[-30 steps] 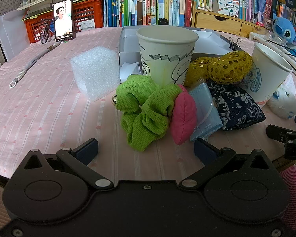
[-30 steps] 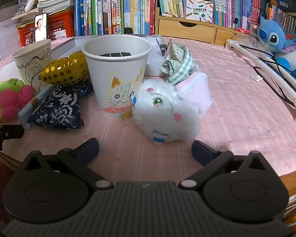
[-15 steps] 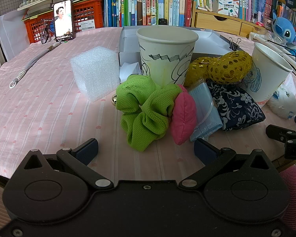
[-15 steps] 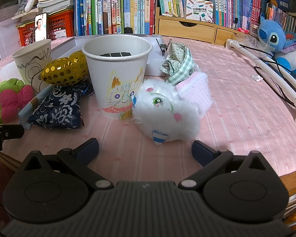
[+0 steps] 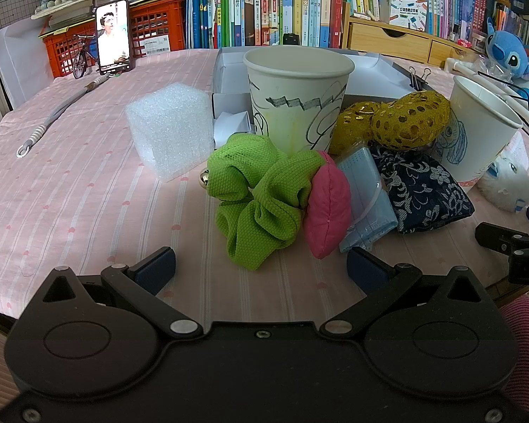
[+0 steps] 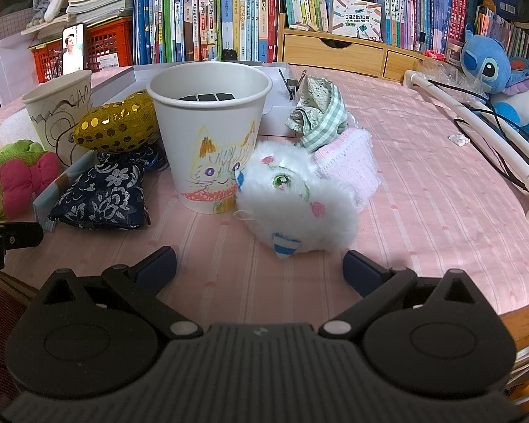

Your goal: Organize soft objects

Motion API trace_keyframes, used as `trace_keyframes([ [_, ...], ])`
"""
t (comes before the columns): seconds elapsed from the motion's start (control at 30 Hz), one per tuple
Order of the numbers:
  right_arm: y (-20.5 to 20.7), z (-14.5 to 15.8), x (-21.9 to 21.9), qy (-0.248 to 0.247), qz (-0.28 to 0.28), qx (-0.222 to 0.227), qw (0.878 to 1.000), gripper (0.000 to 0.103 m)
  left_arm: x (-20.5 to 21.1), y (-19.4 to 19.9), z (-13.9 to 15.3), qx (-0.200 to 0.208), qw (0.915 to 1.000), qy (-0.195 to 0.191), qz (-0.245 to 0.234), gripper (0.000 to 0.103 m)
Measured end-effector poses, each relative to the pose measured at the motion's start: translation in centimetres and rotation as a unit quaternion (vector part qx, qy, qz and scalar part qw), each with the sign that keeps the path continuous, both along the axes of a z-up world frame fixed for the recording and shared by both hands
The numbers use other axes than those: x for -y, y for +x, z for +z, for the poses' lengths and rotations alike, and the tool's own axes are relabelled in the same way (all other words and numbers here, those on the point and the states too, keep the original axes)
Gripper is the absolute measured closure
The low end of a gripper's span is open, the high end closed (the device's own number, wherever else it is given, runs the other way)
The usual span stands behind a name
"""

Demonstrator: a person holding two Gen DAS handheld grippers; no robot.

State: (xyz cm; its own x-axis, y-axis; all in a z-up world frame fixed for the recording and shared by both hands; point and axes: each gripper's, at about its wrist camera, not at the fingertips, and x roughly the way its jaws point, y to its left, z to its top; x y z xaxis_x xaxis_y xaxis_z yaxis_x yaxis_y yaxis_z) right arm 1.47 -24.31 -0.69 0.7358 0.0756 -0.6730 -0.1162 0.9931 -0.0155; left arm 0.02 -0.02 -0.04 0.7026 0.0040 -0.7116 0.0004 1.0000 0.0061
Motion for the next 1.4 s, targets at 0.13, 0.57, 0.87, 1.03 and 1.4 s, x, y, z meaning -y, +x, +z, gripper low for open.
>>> trace_keyframes([
  [0.13,0.0,0.0,0.0,0.0,0.0,0.0,1.0,0.0,0.0,0.0,0.0,0.0,1.0,0.0,0.0,0.0],
  [0.57,-0.2,-0.1,0.0,0.002,-0.001,0.01,1.0,0.0,-0.1,0.0,-0.2,0.005,1.0,0.0,-0.007,0.0],
  [0.87,-1.3,-1.0,-0.1,0.007,-0.014,0.052,0.999,0.0,-0.6,-0.6,-0.4,0.028,0.9994,-0.002,-0.02,0.0],
  [1.03,-1.4,-0.8,0.4,0.012,-0.006,0.052,0.999,0.0,-1.6,-1.2,0.7,0.036,0.9985,-0.037,-0.018,0.014],
  [1.4,-1.3,1.1,1.0,-0.01,0.0,0.103,0.995,0.017,-3.5,-2.3,3.7,0.085,0.9918,-0.094,-0.011,0.045],
])
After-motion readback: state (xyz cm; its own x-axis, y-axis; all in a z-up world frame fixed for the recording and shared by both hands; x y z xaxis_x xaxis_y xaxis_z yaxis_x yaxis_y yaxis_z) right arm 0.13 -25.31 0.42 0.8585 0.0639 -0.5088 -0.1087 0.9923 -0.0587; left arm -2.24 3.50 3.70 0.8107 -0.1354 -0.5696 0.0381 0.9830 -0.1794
